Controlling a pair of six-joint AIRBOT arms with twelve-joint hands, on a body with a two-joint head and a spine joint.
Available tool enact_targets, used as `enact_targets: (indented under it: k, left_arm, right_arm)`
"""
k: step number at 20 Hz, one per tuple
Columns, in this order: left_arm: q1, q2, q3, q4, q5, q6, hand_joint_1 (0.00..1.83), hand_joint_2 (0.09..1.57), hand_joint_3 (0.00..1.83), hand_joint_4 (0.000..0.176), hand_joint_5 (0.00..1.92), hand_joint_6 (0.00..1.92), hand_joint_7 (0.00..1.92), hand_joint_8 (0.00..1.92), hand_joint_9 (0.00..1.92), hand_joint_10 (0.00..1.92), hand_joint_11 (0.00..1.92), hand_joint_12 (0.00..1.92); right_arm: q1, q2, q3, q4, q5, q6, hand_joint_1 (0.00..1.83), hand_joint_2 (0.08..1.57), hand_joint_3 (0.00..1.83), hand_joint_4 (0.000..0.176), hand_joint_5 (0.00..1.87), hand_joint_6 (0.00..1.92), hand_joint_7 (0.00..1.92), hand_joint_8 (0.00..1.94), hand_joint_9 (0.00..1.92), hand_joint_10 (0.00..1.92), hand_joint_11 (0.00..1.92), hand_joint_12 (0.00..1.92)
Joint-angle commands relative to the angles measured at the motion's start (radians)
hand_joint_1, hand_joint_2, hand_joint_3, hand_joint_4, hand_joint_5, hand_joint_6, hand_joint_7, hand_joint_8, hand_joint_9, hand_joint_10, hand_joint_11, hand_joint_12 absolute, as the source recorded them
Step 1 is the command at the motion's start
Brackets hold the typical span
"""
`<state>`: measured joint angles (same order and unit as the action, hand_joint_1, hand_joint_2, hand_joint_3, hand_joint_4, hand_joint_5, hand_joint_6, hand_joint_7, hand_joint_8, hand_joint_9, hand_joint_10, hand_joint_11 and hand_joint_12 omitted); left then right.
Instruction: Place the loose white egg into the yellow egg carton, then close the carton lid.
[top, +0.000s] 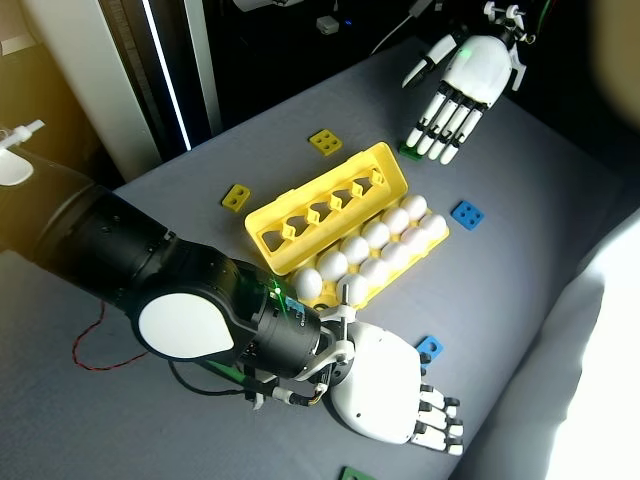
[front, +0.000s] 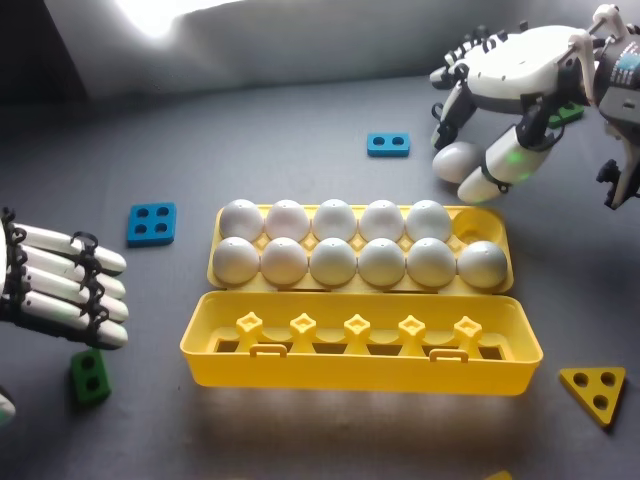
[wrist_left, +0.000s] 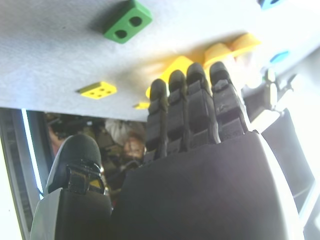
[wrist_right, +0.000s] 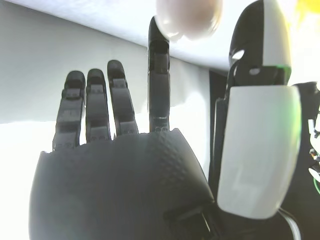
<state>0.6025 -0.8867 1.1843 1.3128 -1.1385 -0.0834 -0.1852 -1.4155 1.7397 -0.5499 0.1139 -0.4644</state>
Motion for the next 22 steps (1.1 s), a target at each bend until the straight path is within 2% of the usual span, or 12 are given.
enact_targets:
  k: [1,4,7,19,22]
  left_arm:
    - [0.001,0.007,0.008,-0.054,-0.051,0.001,0.00,1.29,0.00,0.000,0.23,0.00,0.21,0.00,0.16,0.00,0.01,0.08]
    - [0.004,0.005,0.010,-0.053,-0.051,0.006,0.00,1.28,0.00,0.000,0.24,0.01,0.22,0.01,0.17,0.01,0.02,0.09]
    - [0.006,0.003,0.009,-0.052,-0.051,0.008,0.00,1.29,0.00,0.000,0.23,0.00,0.21,0.00,0.16,0.00,0.01,0.09]
    - [0.017,-0.001,0.012,-0.034,-0.044,0.012,0.00,1.28,0.00,0.000,0.24,0.01,0.22,0.00,0.17,0.00,0.01,0.10]
    - [0.017,-0.002,0.013,-0.029,-0.042,0.012,0.00,1.28,0.00,0.000,0.24,0.00,0.21,0.00,0.17,0.00,0.02,0.11]
  right_arm:
    - [0.000,0.010,0.008,0.011,0.077,0.001,0.72,0.85,0.00,0.176,0.78,0.01,0.15,0.01,0.03,0.01,0.00,0.00]
    - [-0.016,0.009,0.009,0.011,0.088,0.001,0.71,0.85,0.00,0.176,0.79,0.01,0.12,0.00,0.02,0.00,0.00,0.00]
    - [-0.023,0.008,0.018,0.011,0.091,0.001,0.73,0.88,0.01,0.176,0.89,0.02,0.17,0.00,0.06,0.00,0.00,0.00]
    - [-0.020,0.006,0.023,0.011,0.095,0.001,0.73,0.87,0.00,0.176,0.85,0.00,0.19,0.00,0.02,0.00,0.00,0.00]
    - [-0.019,0.007,0.023,0.011,0.092,0.001,0.82,0.83,0.00,0.176,0.99,0.02,0.17,0.01,0.04,0.00,0.00,0.00]
